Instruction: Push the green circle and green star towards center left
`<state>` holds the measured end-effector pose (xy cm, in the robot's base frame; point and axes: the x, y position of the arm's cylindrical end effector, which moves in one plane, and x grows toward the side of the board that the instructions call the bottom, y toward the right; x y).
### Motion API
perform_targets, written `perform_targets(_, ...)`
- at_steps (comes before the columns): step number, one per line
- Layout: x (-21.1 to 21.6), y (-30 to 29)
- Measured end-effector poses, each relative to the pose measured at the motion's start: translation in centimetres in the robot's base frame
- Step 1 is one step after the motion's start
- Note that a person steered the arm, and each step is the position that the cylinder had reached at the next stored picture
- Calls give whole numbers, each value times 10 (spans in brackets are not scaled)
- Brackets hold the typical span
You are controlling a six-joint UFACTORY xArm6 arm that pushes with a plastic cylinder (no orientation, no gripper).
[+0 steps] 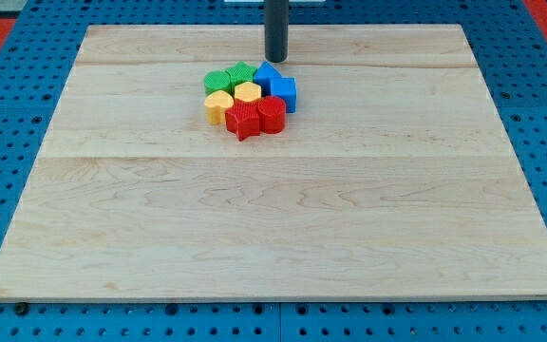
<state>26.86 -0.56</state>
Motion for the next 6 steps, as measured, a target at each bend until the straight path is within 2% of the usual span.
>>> perform_targets(3,42,-32)
perform_targets(5,68,-96)
perform_targets(6,79,-110)
